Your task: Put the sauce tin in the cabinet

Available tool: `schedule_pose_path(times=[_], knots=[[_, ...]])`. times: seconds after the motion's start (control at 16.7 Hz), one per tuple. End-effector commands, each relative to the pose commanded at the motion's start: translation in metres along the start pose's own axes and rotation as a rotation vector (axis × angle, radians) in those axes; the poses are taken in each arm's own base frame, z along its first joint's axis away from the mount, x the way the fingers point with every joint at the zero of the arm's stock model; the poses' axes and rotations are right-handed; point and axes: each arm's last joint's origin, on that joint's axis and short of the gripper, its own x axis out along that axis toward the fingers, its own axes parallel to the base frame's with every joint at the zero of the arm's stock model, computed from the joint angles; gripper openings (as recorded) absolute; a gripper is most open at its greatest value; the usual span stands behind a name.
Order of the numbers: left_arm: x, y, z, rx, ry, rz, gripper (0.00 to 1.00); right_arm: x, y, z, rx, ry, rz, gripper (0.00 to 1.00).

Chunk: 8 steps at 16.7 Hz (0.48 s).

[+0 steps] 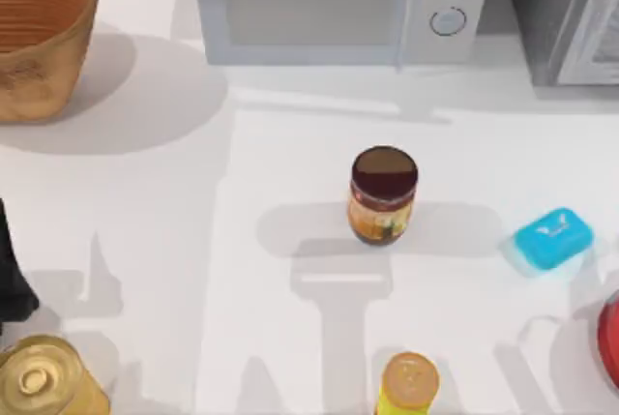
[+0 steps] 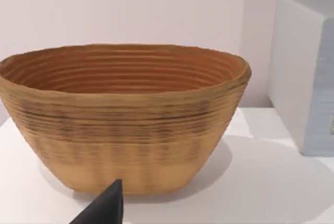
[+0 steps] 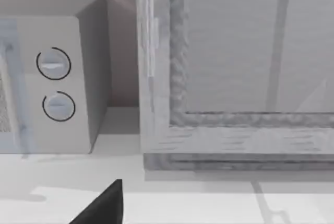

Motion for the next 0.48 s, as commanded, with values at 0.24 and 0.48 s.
schedule_pose_path(times=[0.24, 0.48], knots=[[0.000, 0.000, 0.000, 0.000, 0.000, 0.000, 1.00, 0.000, 0.000, 0.005, -0.002, 0.010, -0.003, 1.00], [0.000, 0.000, 0.000, 0.000, 0.000, 0.000, 1.00, 0.009, 0.003, 0.027, -0.039, 0.079, 0.046, 1.00]])
